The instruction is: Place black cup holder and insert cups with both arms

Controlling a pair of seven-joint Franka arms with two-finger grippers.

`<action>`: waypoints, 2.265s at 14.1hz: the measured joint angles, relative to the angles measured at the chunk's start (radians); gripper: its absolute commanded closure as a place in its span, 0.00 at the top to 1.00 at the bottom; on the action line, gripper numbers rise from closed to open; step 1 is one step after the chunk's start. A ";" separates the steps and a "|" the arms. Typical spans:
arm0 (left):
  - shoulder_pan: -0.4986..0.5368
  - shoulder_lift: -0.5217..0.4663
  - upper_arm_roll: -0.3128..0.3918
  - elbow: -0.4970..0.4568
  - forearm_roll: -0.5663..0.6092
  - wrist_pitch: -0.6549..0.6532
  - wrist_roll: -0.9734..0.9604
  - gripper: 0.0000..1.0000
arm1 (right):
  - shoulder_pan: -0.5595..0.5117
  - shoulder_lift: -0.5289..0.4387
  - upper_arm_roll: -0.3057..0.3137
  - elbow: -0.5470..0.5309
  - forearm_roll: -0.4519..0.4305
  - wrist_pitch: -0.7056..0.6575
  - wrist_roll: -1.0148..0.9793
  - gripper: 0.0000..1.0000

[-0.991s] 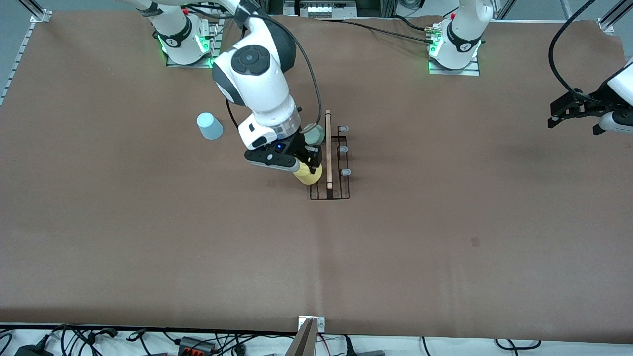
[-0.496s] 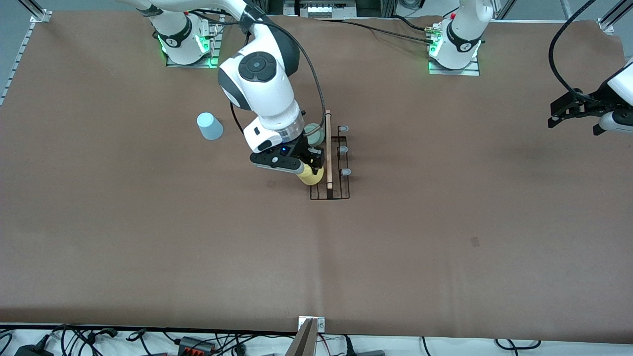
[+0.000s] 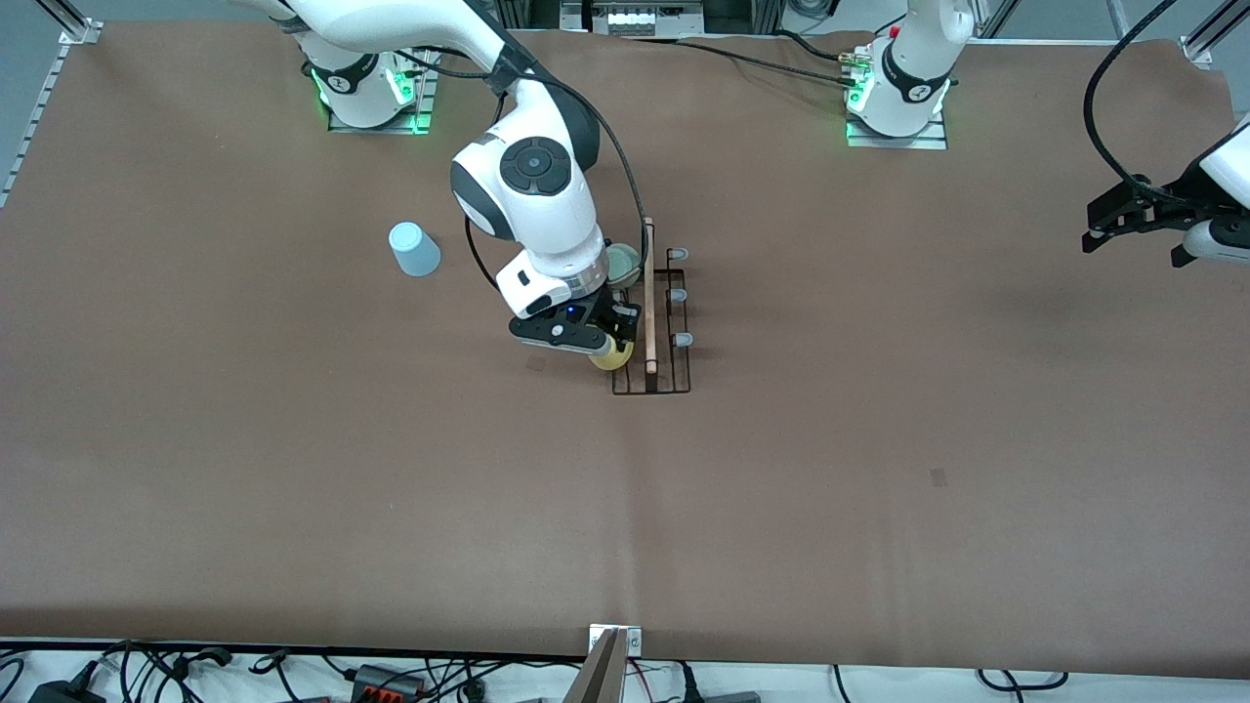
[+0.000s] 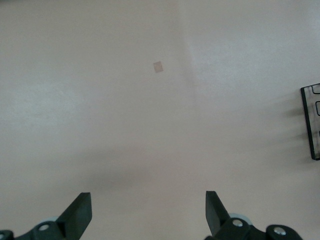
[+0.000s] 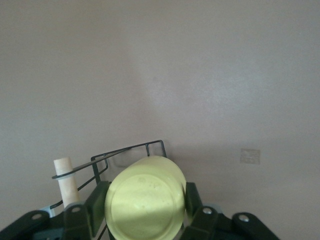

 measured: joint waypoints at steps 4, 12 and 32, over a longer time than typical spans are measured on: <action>0.000 0.000 0.000 0.000 0.000 0.000 0.000 1.00 | -0.008 -0.047 -0.045 0.028 0.039 -0.004 -0.002 1.00; 0.000 0.001 0.000 0.001 0.000 -0.001 0.000 1.00 | -0.409 -0.394 -0.066 0.043 0.145 -0.479 -0.483 1.00; 0.000 0.002 0.000 0.002 0.000 -0.001 0.000 1.00 | -0.591 -0.480 -0.152 0.016 0.194 -0.738 -0.983 1.00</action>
